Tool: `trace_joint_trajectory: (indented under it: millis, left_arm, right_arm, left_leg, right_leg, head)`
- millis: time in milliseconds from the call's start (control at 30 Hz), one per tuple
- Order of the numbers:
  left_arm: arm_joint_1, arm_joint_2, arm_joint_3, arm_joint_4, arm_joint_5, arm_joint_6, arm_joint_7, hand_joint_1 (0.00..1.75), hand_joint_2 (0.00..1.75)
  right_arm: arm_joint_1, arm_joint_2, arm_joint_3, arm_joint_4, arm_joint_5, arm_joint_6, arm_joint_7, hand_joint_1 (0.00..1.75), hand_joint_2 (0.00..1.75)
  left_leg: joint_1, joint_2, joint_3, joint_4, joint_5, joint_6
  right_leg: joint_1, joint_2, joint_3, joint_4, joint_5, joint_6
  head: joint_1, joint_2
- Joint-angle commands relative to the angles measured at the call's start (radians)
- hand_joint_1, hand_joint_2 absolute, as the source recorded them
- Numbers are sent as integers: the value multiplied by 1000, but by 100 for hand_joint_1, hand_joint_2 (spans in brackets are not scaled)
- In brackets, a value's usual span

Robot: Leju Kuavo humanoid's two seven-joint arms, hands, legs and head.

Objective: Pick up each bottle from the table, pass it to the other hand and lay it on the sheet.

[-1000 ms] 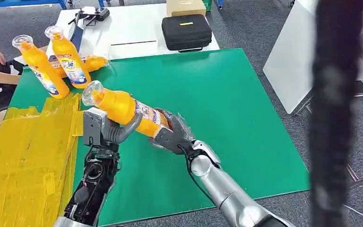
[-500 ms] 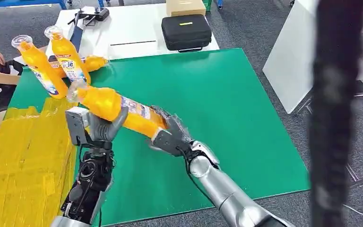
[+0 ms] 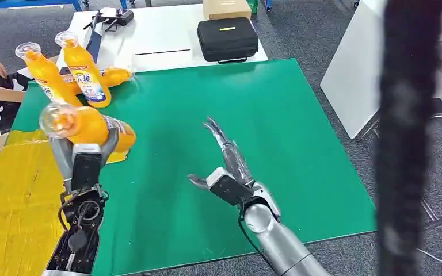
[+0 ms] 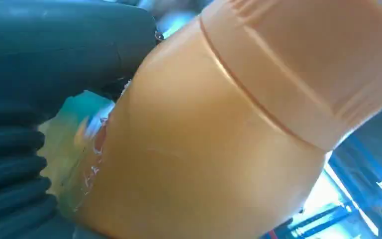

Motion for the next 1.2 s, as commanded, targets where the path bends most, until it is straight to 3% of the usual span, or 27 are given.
trace_joint_trajectory:
  millis: [33, 67, 100, 133, 167, 200, 233, 267, 333, 433, 567, 767, 867, 1000, 1200]
  left_arm:
    - [6, -16, 175, -127, -736, 3, 108, 175, 175]
    - [6, -16, 175, -127, -736, 3, 108, 175, 175]
    - [5, 103, 107, -113, -795, 3, 198, 175, 175]
    - [-134, 354, -145, 33, -795, 3, 449, 175, 175]
    - [-320, 531, -521, 171, -795, -33, 826, 175, 175]
    - [-367, 535, -773, 222, -795, -7, 1077, 175, 175]
    - [-343, 476, -892, 354, -795, -19, 1087, 175, 175]
    - [-364, 472, -929, 424, -795, -160, 1076, 175, 175]
    - [-360, 428, -868, 570, -795, -213, 996, 175, 175]
    - [-367, 376, -759, 723, -795, -93, 908, 175, 175]
    - [-375, 366, -749, 764, -795, -83, 904, 175, 175]
    - [-352, 328, -613, 861, -795, -176, 843, 175, 175]
    - [-350, 304, -540, 917, -786, -193, 796, 175, 175]
    - [-355, 283, -505, 945, -795, -208, 805, 175, 175]
    - [-352, 281, -471, 942, -795, -209, 854, 175, 175]
  right_arm:
    - [47, -67, -17, -189, -150, 62, -8, 0, 175]
    - [47, -67, -17, -189, -150, 62, -8, 0, 175]
    - [54, -66, -20, -200, -187, 72, -10, 0, 175]
    - [68, -71, -28, -220, -248, 83, -29, 0, 175]
    - [80, -87, -22, -243, -275, 75, -44, 0, 175]
    - [90, -91, -24, -257, -279, 72, -44, 0, 175]
    - [115, -96, -34, -293, -295, 73, -53, 0, 175]
    - [130, -100, -34, -320, -308, 90, -61, 0, 175]
    - [170, -110, -27, -388, -251, 71, -77, 0, 175]
    - [226, -111, -8, -467, -169, 23, -84, 0, 175]
    - [240, -115, 2, -485, -142, 8, -81, 0, 175]
    - [271, -116, 3, -489, -76, 4, -63, 0, 175]
    - [264, -106, -7, -481, -75, 10, -51, 0, 175]
    - [255, -97, -15, -472, -74, 28, -40, 0, 175]
    - [250, -85, -22, -464, -67, 48, -28, 0, 175]
  left_leg:
    - [1, 1, 2, 1, -2, -3]
    - [2, 2, 4, 2, -3, -4]
    - [1, 1, 3, 1, -2, -3]
    - [2, 2, 6, 2, -4, -5]
    - [3, 2, 8, 3, -5, -7]
    - [2, -6, -2, 1, 2, -3]
    - [4, -14, -1, 3, 1, -6]
    - [3, -24, 0, 1, 3, -5]
    - [2, -9, 2, -1, 6, -6]
    - [2, 2, 10, -2, 1, -8]
    - [3, 11, 1, 0, 2, -6]
    - [3, 9, 5, 1, -1, -9]
    - [1, 10, 0, 0, 2, -6]
    - [4, 11, 6, 2, -2, -10]
    - [3, 11, 5, 0, 0, -8]
  right_leg:
    - [1, 0, 2, 0, -1, -1]
    - [2, 0, 4, 0, -2, -1]
    - [1, -1, 4, 0, -1, -1]
    - [2, -1, 7, 1, -3, -1]
    - [3, -1, 9, 1, -4, -2]
    - [2, -8, -1, 1, -1, -2]
    - [4, -17, 3, 4, -4, -3]
    - [3, -26, 5, 1, -5, -2]
    - [2, -12, -11, -2, 0, -4]
    - [3, -4, 8, -3, -1, -4]
    - [2, 7, -1, 1, 2, -4]
    - [3, 5, 3, 1, -1, -5]
    - [1, 7, -3, 0, 2, -4]
    - [4, 6, 4, 1, -1, -5]
    - [2, 8, 2, 0, 2, -4]
  head:
    - [0, 0]
    - [0, 0]
    - [0, 0]
    - [1, 0]
    - [0, 0]
    - [0, 0]
    - [0, 0]
    - [1, 0]
    - [1, 0]
    - [-5, 0]
    - [-5, 0]
    - [-6, 0]
    - [-6, 0]
    - [-6, 0]
    - [-6, 0]
